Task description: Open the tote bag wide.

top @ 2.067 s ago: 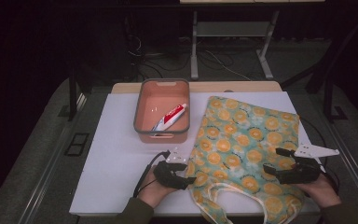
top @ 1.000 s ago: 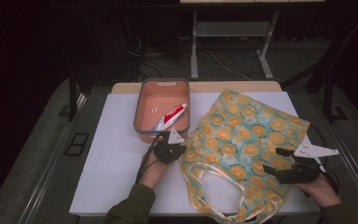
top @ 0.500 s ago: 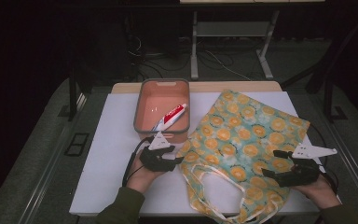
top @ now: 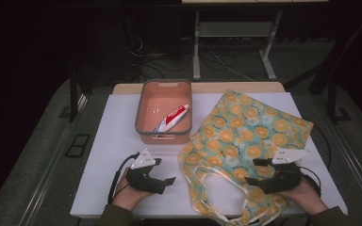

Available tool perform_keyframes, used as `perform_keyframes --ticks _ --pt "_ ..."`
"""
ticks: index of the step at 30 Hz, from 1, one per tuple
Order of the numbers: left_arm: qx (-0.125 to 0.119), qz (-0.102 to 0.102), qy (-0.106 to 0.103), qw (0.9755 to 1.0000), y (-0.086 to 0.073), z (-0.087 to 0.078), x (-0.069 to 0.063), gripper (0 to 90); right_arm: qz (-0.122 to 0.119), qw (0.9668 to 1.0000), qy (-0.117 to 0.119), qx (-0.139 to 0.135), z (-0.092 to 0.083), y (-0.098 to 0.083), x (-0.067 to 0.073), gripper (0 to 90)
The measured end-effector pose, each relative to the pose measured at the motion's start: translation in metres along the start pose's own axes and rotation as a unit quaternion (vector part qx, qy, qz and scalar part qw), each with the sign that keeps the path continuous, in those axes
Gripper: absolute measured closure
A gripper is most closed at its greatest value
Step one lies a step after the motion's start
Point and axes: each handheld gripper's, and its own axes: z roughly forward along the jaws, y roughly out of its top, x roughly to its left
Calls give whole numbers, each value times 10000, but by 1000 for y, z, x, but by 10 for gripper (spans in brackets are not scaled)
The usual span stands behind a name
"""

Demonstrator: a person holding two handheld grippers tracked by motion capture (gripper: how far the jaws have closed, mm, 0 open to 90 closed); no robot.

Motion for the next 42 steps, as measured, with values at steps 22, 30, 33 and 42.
perform_keyframes --ticks 22,30,33,42 --pt "105 21 98 9999 -1 3 4 87 -464 9932 215 1045 62 13 11 587" --pt "145 33 89 9999 -2 4 4 92 -432 9934 141 1056 60 13 8 808" --pt "144 41 92 9998 -1 4 4 93 -450 9941 98 978 57 14 6 879" --pt "137 48 91 9999 -1 4 4 93 -103 9985 -348 419 34 30 -26 888"
